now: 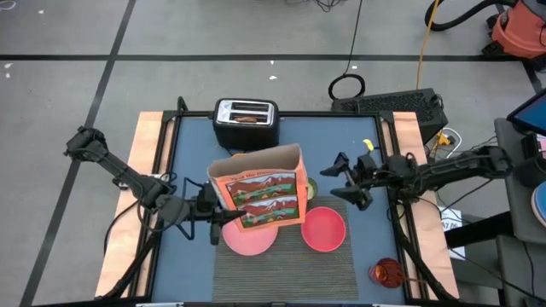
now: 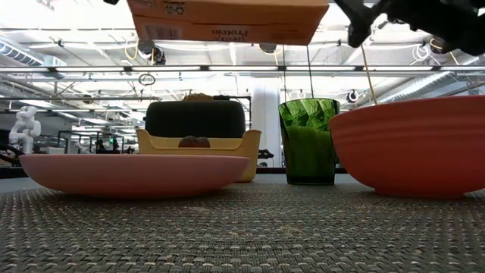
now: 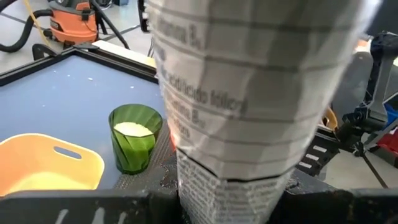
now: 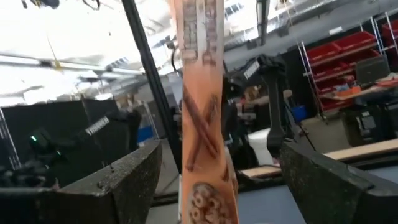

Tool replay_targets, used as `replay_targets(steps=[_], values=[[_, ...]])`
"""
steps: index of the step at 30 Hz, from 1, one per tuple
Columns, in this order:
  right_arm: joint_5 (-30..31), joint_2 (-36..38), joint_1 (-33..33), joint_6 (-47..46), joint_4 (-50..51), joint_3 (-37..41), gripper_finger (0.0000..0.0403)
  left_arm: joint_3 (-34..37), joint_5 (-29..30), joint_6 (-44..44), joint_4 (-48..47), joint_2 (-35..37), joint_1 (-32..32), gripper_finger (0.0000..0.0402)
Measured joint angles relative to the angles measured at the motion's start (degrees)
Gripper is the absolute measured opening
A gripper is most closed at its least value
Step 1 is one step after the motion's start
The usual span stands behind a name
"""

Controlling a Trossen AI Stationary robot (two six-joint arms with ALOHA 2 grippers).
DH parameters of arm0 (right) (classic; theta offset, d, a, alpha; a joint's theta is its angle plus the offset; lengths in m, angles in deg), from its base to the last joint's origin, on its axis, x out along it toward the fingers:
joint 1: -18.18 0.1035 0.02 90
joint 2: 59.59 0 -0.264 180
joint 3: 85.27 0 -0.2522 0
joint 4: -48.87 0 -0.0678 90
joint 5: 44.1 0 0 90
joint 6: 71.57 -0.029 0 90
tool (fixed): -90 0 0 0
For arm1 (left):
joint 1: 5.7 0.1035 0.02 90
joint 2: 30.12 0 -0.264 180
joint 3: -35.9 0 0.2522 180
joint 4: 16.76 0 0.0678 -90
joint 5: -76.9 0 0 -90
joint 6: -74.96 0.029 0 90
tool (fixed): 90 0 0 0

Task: Arrange a breakfast setting
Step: Pour the cereal from the orange cereal box into the pink bowl

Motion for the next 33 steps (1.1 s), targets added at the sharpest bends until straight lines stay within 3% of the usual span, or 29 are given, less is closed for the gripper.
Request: replay_targets(steps=[9, 21, 27, 33], values=[[2.12, -11.26, 2.65, 5.03, -0.29, -7.38, 0.0311, 0.00, -0.02, 0.20, -0.18, -0.02, 0.66, 0.0113], [2.17, -21.06, 3.28, 4.97, -0.29, -15.59, 0.0308, 0.00, -0.02, 0.24, -0.31, -0.02, 0.66, 0.0113], [1.94, -24.24, 3.28, 4.88, -0.21, -17.61, 0.0275, 0.00, -0.02, 0.37, -0.29, -0.04, 0.66, 0.0113], [1.70, -26.16, 3.28, 4.86, -0.58, -18.21, 0.0218, 0.00, 0.06, 0.35, -0.43, -0.04, 0.66, 0.0113]])
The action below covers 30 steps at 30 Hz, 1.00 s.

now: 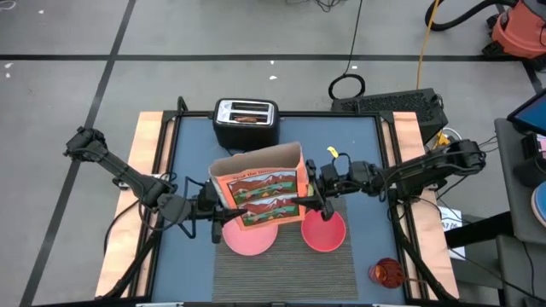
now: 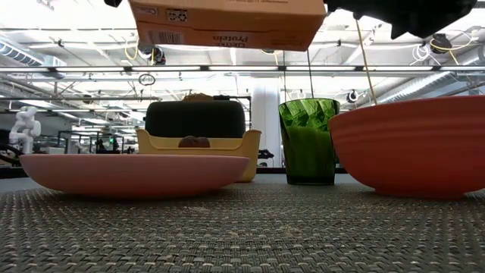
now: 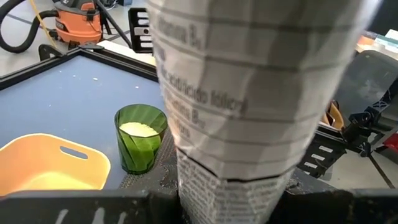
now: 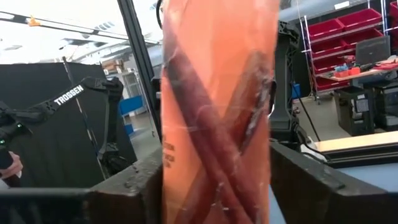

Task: Arrange a breakfast setting
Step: Pour the cereal from the orange cereal box into the pink bowl

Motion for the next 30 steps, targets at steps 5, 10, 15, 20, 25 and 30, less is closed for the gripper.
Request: replay_targets(steps=[5, 10, 15, 20, 25, 30], values=[[-0.06, 0.08, 0.00, 0.00, -0.22, 0.00, 0.0158, 0.00, 0.11, 0.10, -0.02, 0.00, 0.00, 0.0113], [-0.03, 0.29, 0.00, 0.01, -1.41, 0.00, 0.0095, 0.00, 0.09, 0.31, 0.42, 0.00, 0.00, 0.0113], [0.10, 0.29, 0.00, 0.00, -2.19, 0.02, 0.0040, 0.00, 0.11, 0.46, 0.46, 0.00, 0.00, 0.0113], [0.05, 0.29, 0.00, 0.06, -2.26, 0.02, 0.0005, 0.00, 0.09, 0.42, 0.46, 0.00, 0.00, 0.0113], [0.05, 0.27, 0.00, 0.04, -2.38, 0.02, 0.0005, 0.00, 0.04, 0.42, 0.42, 0.00, 0.00, 0.0113], [0.10, 0.28, 0.00, 0.03, -2.47, 0.02, 0.0003, 0.00, -0.01, -0.26, 0.35, 0.00, 0.00, 0.0115]])
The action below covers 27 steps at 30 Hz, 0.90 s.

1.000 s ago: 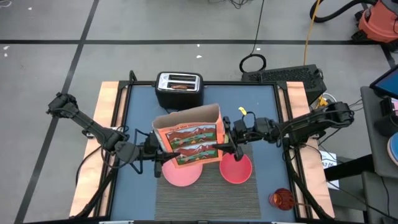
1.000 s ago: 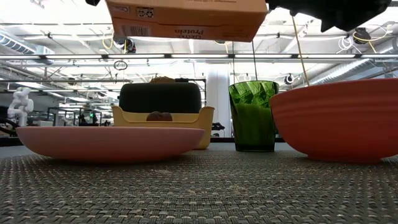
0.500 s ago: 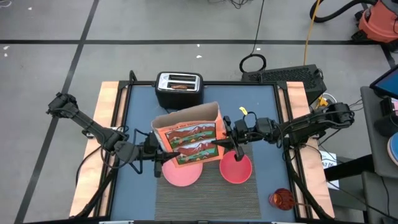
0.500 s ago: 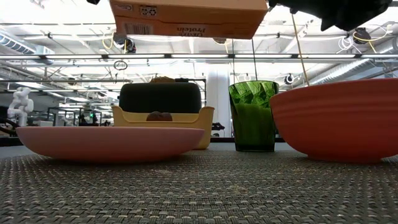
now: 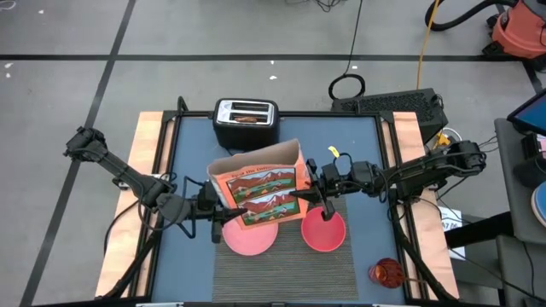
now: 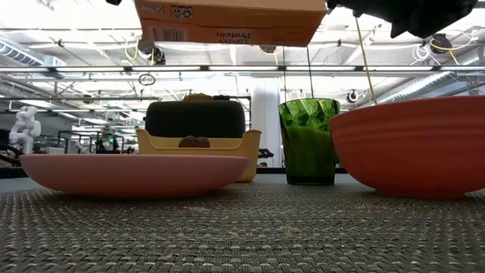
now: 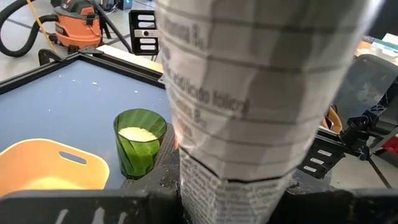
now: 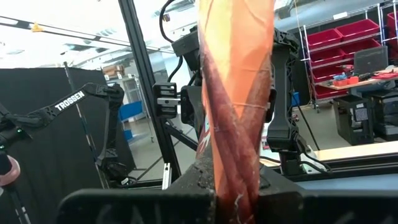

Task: Arrange a breakfast setting
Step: Pour the cereal from the orange cereal box into the pink bowl

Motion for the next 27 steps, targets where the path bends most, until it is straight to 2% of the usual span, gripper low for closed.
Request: replay_targets(steps=[12, 20, 27], values=[[0.02, 0.01, 0.00, 0.03, -1.76, 0.02, 0.0001, 0.00, -0.36, -0.38, -0.28, 0.00, 0.85, 0.0229], [0.13, 0.01, -0.04, 0.17, -4.48, 0.02, 0.0001, 0.00, -1.64, 3.91, -0.37, 2.11, 0.68, 0.0236], [0.26, 0.01, -0.04, 0.18, -9.17, 0.02, 0.0000, 0.00, -2.09, 5.22, -3.12, 7.96, -0.21, 0.0237]])
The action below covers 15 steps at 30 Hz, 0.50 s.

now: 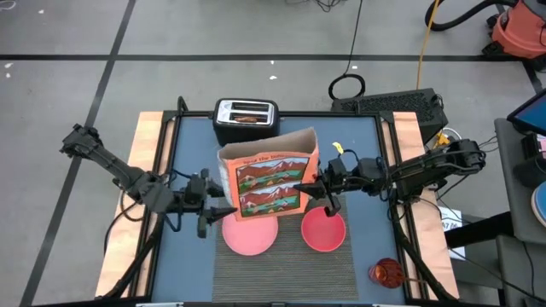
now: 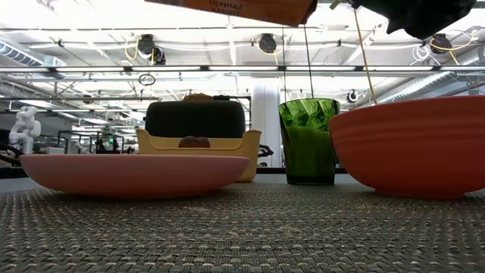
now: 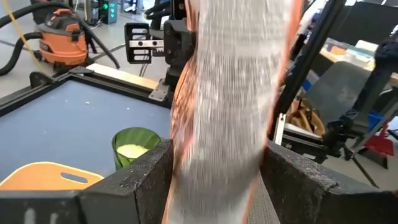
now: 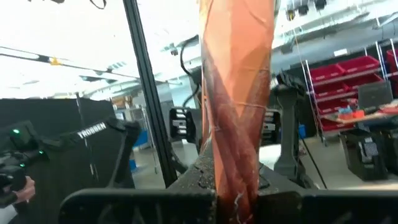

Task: Arrange a breakfast setting
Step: Pour the cereal from the orange cereal box into the pink bowl

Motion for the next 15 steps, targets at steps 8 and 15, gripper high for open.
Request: replay_targets(steps=[8, 15], values=[[-0.14, 0.11, -0.02, 0.19, -5.84, 0.00, 0.0000, 0.00, 0.28, 0.03, -7.50, 8.16, -2.74, 0.0237], [-0.11, 1.56, -0.65, 1.69, -10.30, 0.00, 0.0000, 0.01, 4.32, -0.01, -13.35, 9.82, -5.86, 0.0237]])
